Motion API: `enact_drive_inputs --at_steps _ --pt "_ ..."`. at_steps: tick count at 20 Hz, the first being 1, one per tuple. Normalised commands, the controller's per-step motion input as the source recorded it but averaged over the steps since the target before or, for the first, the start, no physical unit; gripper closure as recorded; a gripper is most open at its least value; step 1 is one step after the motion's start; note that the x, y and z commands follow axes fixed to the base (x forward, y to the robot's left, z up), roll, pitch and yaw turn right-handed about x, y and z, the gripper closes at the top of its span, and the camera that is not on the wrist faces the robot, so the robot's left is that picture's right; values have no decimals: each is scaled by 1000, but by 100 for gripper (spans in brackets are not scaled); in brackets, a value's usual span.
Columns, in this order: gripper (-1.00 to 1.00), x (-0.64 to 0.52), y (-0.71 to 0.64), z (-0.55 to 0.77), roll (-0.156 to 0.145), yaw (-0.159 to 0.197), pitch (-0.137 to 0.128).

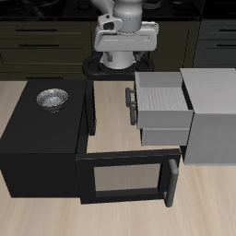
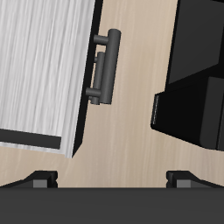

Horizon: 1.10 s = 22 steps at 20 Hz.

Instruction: Close the top and middle drawer of the white cabinet

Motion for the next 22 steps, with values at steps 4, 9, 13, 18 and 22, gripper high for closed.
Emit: enact_drive_inputs --at_steps 4,9,13,18,22 --pt "-100 48 -127 91 -12 85 -19" --pt "-100 64 -124 -46 -22 68 4" --pt "-100 114 -163 101 -29 88 1" --pt "-100 96 -159 115 -36 101 4" --pt "-100 47 -112 128 -10 185 -7"
